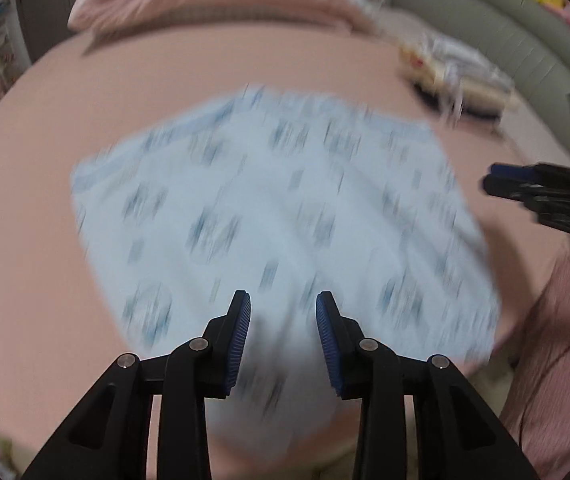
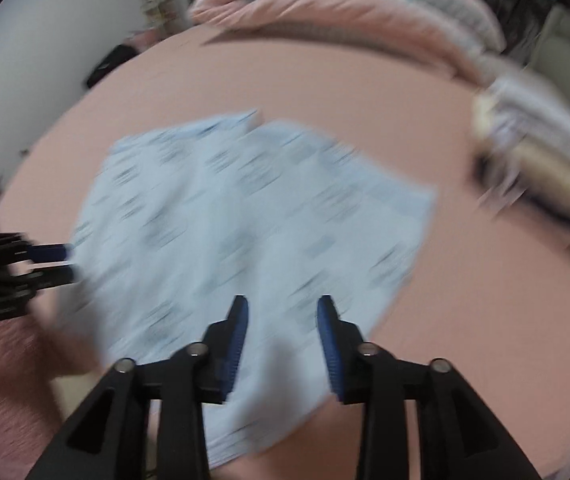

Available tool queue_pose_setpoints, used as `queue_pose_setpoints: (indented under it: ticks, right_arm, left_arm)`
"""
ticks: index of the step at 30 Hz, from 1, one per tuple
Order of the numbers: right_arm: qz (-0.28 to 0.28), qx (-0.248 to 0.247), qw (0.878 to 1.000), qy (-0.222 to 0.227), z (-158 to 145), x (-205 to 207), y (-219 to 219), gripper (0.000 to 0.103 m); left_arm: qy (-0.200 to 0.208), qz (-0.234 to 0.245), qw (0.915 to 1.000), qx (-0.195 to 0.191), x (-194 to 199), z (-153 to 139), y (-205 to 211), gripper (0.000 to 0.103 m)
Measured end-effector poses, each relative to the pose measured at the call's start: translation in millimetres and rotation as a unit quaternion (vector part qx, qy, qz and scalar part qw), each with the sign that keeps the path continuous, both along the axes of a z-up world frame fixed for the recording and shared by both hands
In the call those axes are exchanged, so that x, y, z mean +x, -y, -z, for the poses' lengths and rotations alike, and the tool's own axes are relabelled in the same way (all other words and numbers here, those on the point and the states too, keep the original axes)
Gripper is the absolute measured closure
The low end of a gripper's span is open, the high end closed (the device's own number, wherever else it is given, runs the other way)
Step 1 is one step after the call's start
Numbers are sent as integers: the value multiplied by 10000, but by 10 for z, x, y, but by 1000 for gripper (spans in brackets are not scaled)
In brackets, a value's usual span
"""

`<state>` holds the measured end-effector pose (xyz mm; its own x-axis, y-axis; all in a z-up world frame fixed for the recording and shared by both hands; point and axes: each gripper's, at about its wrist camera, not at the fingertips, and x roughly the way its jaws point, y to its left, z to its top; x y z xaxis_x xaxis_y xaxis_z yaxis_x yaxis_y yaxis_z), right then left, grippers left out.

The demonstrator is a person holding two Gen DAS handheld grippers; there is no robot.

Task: Fold clothes

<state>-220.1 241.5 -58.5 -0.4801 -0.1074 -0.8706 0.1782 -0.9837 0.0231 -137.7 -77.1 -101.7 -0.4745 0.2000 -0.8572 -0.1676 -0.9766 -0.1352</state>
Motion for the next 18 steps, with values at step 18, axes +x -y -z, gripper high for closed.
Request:
queue_pose_setpoints:
  ticks: [18]
  right_arm:
    - [1416, -1371, 9798, 334, 837, -1082, -1099, 64]
  left_arm:
    - [399, -52, 9986, -337, -2409, 717, -780, 72]
